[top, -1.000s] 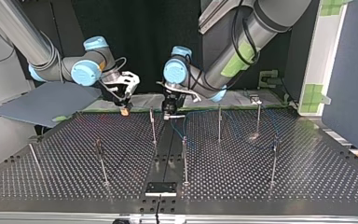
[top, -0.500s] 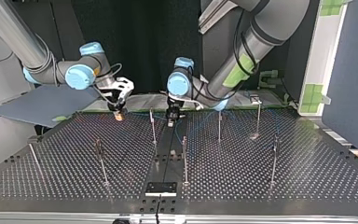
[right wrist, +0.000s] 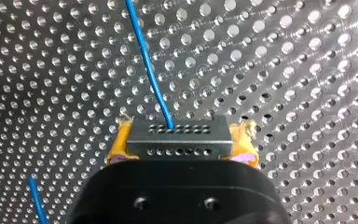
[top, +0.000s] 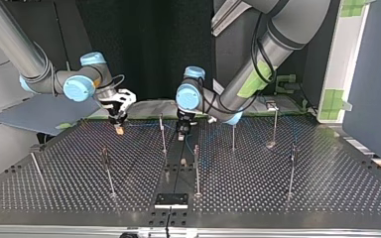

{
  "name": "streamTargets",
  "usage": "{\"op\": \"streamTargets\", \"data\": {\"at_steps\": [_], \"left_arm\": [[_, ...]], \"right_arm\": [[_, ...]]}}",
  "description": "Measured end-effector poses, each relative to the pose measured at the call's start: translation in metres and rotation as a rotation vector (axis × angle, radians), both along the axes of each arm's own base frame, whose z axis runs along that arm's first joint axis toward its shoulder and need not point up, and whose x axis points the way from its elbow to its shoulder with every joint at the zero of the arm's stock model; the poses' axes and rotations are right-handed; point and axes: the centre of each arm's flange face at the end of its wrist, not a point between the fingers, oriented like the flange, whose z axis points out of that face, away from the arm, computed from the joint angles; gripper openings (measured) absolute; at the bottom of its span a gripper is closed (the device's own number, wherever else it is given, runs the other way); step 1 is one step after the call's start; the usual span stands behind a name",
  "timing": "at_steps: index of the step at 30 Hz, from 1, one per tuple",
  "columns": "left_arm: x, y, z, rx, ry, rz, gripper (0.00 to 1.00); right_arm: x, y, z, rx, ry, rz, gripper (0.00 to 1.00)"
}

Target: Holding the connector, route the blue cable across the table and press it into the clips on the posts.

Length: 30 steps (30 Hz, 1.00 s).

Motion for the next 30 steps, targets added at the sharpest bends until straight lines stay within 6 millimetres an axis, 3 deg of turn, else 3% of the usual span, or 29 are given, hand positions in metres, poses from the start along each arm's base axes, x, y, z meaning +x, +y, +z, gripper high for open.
{"op": "streamTargets", "data": {"at_steps": [2,3,5,6,7,20,30], "left_arm": [[-0.001,-0.001,0.000,0.005,0.004,-0.001,0.49],[-0.002,-0.001,-0.001,0.009,0.007,-0.001,0.49],[-0.004,-0.001,-0.001,0.022,0.014,0.003,0.89],[-0.005,-0.001,-0.002,0.029,0.017,0.005,0.89],[-0.006,-0.001,-0.002,0.039,0.021,0.006,1.00],[-0.022,-0.009,-0.004,0.087,0.074,-0.009,1.00],[-0.055,-0.007,0.017,0.122,0.102,0.021,1.00]], "right_arm": [[-0.002,-0.001,0.000,0.000,-0.001,0.000,0.00],[-0.003,-0.002,0.000,0.000,-0.001,-0.001,0.00],[-0.004,-0.003,0.000,0.000,-0.002,-0.001,0.00],[-0.005,-0.003,0.000,0.000,-0.002,-0.002,0.00],[-0.005,-0.004,0.000,0.000,-0.002,-0.003,0.00],[-0.008,-0.005,0.000,0.000,-0.002,0.001,0.00],[-0.021,-0.013,0.000,0.000,0.000,-0.021,0.00]]}}
